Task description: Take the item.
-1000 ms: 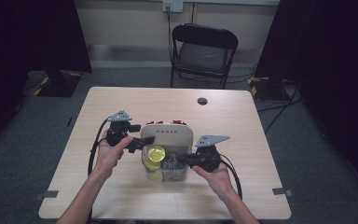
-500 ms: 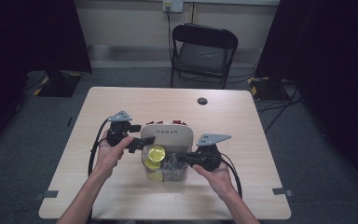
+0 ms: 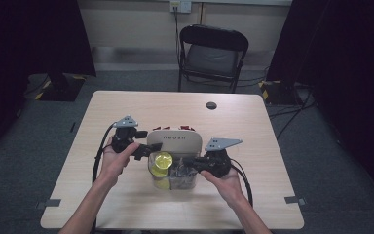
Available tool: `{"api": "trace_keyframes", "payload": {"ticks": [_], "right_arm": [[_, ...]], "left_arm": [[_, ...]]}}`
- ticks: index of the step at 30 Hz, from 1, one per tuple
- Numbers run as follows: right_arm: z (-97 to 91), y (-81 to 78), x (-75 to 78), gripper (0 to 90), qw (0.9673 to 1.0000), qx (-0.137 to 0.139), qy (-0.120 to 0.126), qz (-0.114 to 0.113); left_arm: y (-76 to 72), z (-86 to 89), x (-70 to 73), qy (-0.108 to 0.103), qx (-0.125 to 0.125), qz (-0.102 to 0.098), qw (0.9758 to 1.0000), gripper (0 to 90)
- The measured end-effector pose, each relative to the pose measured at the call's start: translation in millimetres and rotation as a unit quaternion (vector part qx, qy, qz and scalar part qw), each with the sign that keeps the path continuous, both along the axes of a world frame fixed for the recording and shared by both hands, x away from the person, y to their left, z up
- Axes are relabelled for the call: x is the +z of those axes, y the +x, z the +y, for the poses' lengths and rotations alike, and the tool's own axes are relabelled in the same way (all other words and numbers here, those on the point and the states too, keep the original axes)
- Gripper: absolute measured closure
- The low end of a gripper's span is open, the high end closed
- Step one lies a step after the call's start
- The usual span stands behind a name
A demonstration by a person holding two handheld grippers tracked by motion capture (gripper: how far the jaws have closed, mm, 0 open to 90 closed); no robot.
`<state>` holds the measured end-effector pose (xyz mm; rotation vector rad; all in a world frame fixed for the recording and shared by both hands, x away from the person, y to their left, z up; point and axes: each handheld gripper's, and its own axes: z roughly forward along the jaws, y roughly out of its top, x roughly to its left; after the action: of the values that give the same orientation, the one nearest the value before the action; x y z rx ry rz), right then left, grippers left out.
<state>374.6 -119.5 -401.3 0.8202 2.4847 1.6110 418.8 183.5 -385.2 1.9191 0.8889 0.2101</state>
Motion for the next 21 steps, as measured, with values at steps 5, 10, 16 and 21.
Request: {"api": "trace_keyframes", "payload": {"ticks": [5, 10, 16, 21], "right_arm": [[-0.6, 0.4, 1.7, 88.7, 1.0000, -0.001, 0.005, -0.001], [-1.2, 0.2, 4.0, 88.8, 1.0000, -0.001, 0.008, -0.003], [-1.6, -1.6, 6.4, 88.8, 0.9999, 0.000, 0.010, -0.007], [-6.0, -3.6, 9.5, 89.0, 0.9998, -0.002, 0.014, -0.010]], "left_arm": [[0.2, 0.2, -0.1, 0.000, -0.001, 0.000, 1.0000, 15.1], [0.3, 0.2, -0.2, 0.000, -0.001, 0.000, 1.0000, 15.1], [0.1, 0.5, -0.3, 0.002, -0.001, 0.000, 1.0000, 15.2], [0.2, 1.2, 0.0, 0.003, -0.001, 0.000, 1.0000, 15.1]]}}
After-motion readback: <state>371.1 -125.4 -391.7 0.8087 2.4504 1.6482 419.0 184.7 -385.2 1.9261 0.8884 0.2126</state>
